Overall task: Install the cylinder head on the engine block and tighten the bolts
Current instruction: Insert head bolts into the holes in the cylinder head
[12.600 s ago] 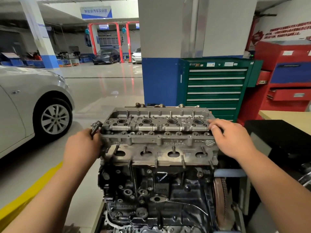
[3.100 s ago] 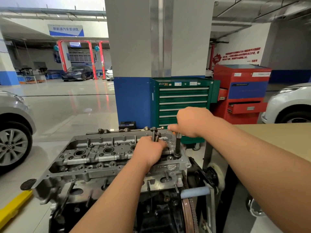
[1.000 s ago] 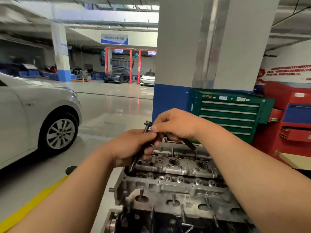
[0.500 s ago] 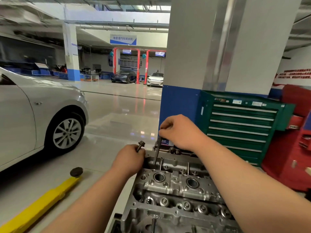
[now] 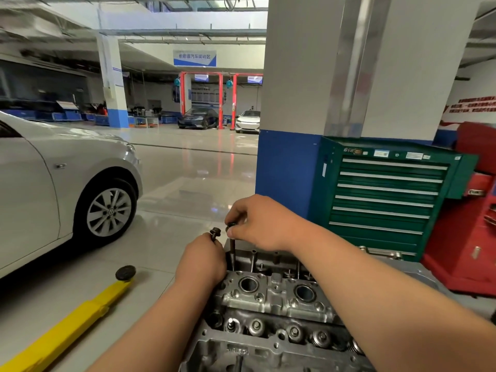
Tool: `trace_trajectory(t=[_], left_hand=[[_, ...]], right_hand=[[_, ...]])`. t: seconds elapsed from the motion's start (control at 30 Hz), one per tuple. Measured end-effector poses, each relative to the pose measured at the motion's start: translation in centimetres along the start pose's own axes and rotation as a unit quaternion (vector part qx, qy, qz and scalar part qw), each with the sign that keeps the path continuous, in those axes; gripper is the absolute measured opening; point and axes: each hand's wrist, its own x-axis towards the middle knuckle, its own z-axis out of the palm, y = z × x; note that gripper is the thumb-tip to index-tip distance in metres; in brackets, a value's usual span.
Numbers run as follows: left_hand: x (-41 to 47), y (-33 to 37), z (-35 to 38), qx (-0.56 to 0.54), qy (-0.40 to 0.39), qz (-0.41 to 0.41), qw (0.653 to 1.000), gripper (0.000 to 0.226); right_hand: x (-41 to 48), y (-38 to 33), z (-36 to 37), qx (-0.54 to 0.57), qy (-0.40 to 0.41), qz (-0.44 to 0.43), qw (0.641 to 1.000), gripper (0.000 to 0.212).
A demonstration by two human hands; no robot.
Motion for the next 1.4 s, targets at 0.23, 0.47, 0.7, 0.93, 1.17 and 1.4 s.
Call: trace_trajectory(t=[0.23, 0.47, 0.7, 0.93, 1.17, 1.4], left_hand=[[-0.2, 0.4, -0.1, 0.038, 0.0, 0.002, 0.999, 0.027], [-0.6, 1.0, -0.4, 0.06, -0.012, -0.004, 0.998, 0.026], [-0.9, 1.2, -0.8, 0.057, -0.019, -0.005, 0.998, 0.029], [-1.0, 1.2, -0.9, 0.036, -0.024, -0.012, 0.999, 0.04], [-0.7, 1.0, -0.7, 0.014, -0.033, -0.025, 0.999, 0.037], [-0.6, 0.7, -0.6, 0.013, -0.044, -0.019, 0.999, 0.044]], right_hand=[[-0.3, -0.2, 0.0, 0.001, -0.013, 0.024, 1.0, 0.012], [-0.7, -0.1, -0.6, 0.002, -0.001, 0.044, 0.999, 0.007], [-0.6, -0.8, -1.4, 0.045, 0.075, 0.046, 0.995, 0.007], [-0.7, -1.9, 0.1, 0.02, 0.031, 0.046, 0.998, 0.006], [-1.7, -2.0, -0.9, -0.004, 0.048, 0.039, 0.998, 0.007], [-1.6, -1.2, 0.3, 0.081, 0.063, 0.08, 0.991, 0.005]])
